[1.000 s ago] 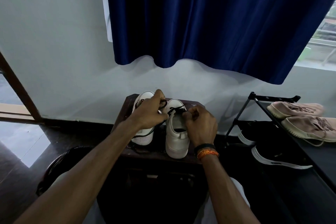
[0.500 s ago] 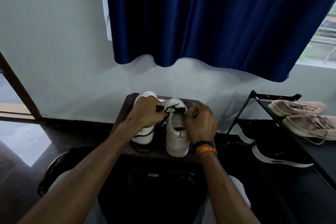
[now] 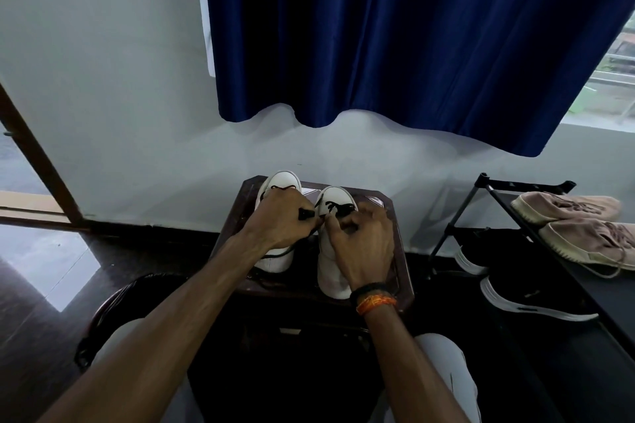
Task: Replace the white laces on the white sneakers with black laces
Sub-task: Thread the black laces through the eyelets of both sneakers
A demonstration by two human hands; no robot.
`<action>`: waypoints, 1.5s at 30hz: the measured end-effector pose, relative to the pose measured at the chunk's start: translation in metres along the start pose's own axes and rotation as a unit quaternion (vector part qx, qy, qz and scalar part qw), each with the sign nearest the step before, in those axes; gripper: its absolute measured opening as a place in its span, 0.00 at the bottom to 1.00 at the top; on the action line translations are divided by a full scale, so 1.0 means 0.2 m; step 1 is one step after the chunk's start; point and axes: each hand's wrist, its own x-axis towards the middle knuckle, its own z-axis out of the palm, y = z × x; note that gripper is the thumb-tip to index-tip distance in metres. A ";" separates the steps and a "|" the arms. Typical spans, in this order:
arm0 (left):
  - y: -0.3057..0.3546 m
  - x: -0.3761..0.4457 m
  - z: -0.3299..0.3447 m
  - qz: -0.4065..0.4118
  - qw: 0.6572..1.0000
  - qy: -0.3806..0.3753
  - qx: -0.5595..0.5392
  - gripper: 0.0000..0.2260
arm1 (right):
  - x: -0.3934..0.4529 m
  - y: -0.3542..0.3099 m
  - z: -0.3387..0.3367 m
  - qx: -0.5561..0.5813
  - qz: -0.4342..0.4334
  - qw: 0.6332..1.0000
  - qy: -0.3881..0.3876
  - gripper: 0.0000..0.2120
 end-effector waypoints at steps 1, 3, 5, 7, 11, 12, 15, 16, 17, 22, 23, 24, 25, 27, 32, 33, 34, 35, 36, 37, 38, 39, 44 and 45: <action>-0.01 0.00 0.00 -0.003 1.000 0.001 -0.001 0.16 | 0.01 0.00 0.01 0.001 -0.004 1.000 0.007 0.16; -0.02 0.01 0.00 -0.011 1.000 0.006 -0.002 0.15 | 0.02 0.00 0.02 0.003 -0.010 1.000 0.018 0.16; -0.03 0.00 0.00 -0.015 1.000 0.009 -0.001 0.17 | 0.02 0.00 0.02 0.002 -0.010 1.000 0.022 0.16; -0.03 -0.01 0.00 -0.017 1.000 0.013 -0.004 0.17 | 0.01 0.02 0.02 0.010 -0.008 1.000 0.018 0.16; -0.02 -0.01 -0.02 -0.031 0.997 0.072 -0.002 0.27 | -0.01 0.05 -0.02 0.067 -0.030 0.997 0.007 0.12; -0.01 -0.01 -0.03 -0.051 0.995 0.090 0.001 0.27 | 0.00 0.06 -0.03 0.079 -0.029 0.996 0.012 0.08; 0.00 0.01 -0.05 -0.124 0.984 0.121 0.052 0.15 | 0.02 0.06 -0.07 0.109 -0.002 0.994 0.020 0.06; 0.00 0.01 -0.05 -0.137 0.981 0.119 0.071 0.09 | 0.03 0.06 -0.08 0.108 0.001 0.994 0.012 0.08; 0.02 0.02 -0.06 -0.147 0.979 0.112 0.082 0.05 | 0.04 0.05 -0.09 0.104 0.000 0.995 0.003 0.09; 0.08 0.04 -0.03 -0.104 0.963 0.069 0.239 0.06 | 0.06 0.06 -0.10 0.100 -0.002 0.995 -0.001 0.10; 0.08 0.05 -0.02 -0.087 0.954 0.072 0.278 0.09 | 0.06 0.06 -0.10 0.098 0.000 0.995 -0.001 0.10; 0.08 0.06 -0.01 -0.076 0.951 0.071 0.291 0.13 | 0.06 0.07 -0.10 0.095 -0.001 0.995 -0.001 0.10; 0.08 0.07 0.00 -0.070 0.956 0.058 0.281 0.17 | 0.06 0.07 -0.10 0.094 -0.002 0.996 -0.003 0.10; 0.08 0.10 0.01 -0.070 0.969 -0.005 0.236 0.18 | 0.07 0.07 -0.10 0.098 -0.001 0.995 -0.006 0.10; 0.10 0.16 0.05 -0.080 0.965 -0.126 0.217 0.08 | 0.07 0.07 -0.11 0.108 -0.006 0.994 -0.003 0.12; 0.11 0.17 0.06 -0.079 0.964 -0.136 0.213 0.08 | 0.07 0.06 -0.11 0.106 -0.007 0.994 -0.003 0.12; 0.11 0.16 0.06 -0.082 0.965 -0.143 0.204 0.07 | 0.06 0.06 -0.11 0.104 -0.006 0.995 -0.003 0.13; 0.11 0.17 0.06 -0.086 0.966 -0.148 0.194 0.07 | 0.06 0.06 -0.11 0.102 -0.003 0.995 -0.003 0.12; 0.12 0.17 0.06 -0.091 0.968 -0.147 0.185 0.07 | 0.06 0.07 -0.11 0.099 0.001 0.995 -0.002 0.12; 0.12 0.18 0.04 -0.097 0.971 -0.141 0.168 0.07 | 0.06 0.07 -0.11 0.097 0.005 0.995 0.000 0.11; 0.12 0.18 0.02 -0.104 0.976 -0.128 0.145 0.07 | 0.06 0.08 -0.10 0.093 0.006 0.996 0.001 0.10; 0.13 0.19 -0.01 -0.114 0.979 -0.119 0.120 0.08 | 0.06 0.08 -0.10 0.089 0.003 0.996 0.000 0.10; 0.18 0.27 -0.21 -0.116 0.982 -0.124 0.078 0.12 | 0.05 0.09 -0.11 0.066 -0.018 0.998 -0.003 0.10; 0.18 0.29 -0.25 -0.116 0.985 -0.115 0.055 0.12 | 0.05 0.09 -0.10 0.067 -0.024 0.997 -0.003 0.10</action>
